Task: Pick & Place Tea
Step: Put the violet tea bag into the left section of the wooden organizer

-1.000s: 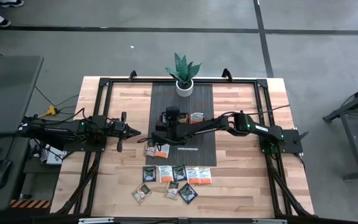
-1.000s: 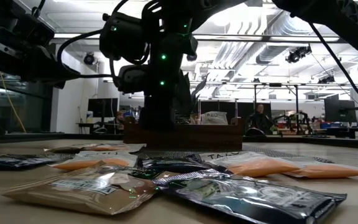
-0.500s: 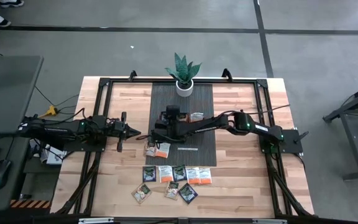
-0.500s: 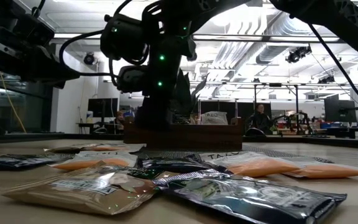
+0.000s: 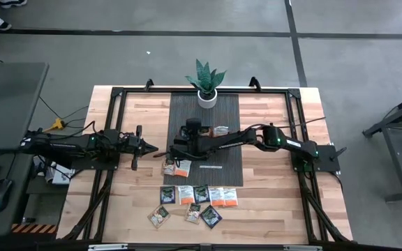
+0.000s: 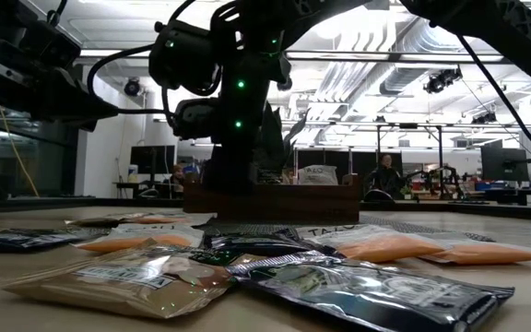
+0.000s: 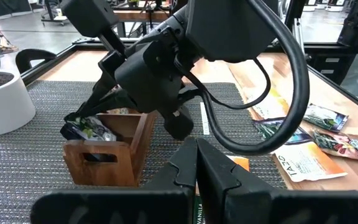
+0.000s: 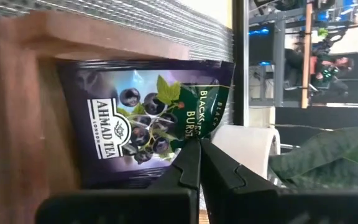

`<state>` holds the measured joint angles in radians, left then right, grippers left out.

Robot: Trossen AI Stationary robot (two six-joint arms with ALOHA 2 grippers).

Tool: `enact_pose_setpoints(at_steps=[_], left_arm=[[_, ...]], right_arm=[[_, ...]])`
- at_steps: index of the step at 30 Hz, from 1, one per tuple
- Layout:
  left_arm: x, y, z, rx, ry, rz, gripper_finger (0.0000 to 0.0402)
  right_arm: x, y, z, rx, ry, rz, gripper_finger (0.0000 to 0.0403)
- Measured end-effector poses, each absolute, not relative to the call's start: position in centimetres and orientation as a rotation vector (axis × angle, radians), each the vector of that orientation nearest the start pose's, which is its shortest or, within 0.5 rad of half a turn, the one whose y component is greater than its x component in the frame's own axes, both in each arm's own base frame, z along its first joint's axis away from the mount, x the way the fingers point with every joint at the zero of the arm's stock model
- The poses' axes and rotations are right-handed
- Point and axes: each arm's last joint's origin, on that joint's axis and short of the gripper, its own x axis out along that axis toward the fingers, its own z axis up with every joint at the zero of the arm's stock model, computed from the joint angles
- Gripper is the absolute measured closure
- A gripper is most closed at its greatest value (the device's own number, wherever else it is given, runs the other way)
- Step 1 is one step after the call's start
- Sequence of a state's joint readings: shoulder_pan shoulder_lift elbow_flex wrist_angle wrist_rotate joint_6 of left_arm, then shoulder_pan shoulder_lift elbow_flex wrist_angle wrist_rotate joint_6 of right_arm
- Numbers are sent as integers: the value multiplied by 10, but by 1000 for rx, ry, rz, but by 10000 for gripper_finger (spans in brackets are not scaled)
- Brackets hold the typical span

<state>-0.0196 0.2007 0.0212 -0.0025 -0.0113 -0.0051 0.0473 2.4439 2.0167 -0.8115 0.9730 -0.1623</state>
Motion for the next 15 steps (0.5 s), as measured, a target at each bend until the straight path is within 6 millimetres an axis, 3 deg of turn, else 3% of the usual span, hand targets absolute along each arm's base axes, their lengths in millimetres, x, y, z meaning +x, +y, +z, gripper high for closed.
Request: enact_pose_setpoints(at_steps=[8,15], left_arm=[[108,-2,154,-2,182,-8,401],[108,-2,154,-2,182,-8,401]], right_arm=[[498,2,145,-717,1203,-649,390],[498,1,145,-728,1204,-656,303]])
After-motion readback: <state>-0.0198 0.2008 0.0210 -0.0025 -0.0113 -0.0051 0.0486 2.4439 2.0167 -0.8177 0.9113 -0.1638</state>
